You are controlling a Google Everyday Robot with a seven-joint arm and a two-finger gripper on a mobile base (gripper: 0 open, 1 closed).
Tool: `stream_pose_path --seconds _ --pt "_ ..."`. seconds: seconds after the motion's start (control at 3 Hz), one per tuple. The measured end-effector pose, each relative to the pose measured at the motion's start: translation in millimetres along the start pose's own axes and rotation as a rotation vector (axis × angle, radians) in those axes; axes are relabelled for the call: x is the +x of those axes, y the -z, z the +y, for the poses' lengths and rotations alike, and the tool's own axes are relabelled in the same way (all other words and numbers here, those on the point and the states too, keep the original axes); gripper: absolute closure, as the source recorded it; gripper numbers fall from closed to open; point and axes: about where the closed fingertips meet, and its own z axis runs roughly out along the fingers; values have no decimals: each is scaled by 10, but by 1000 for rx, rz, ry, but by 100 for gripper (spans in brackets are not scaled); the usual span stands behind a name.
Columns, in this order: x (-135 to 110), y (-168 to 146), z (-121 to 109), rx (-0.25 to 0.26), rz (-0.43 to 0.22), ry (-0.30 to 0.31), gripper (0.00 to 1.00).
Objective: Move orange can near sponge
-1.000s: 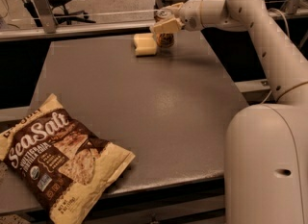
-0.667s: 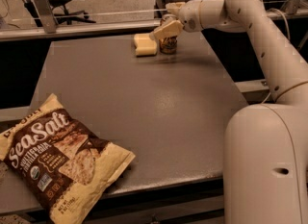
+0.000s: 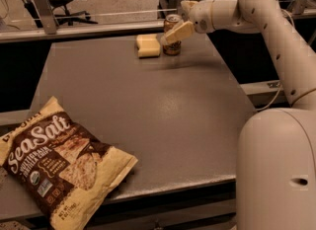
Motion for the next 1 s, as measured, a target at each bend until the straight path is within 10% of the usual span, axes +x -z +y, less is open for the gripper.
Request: stream_pose_path --seconds 1.0 --pt "-142 1521 31 166 -123 3 0"
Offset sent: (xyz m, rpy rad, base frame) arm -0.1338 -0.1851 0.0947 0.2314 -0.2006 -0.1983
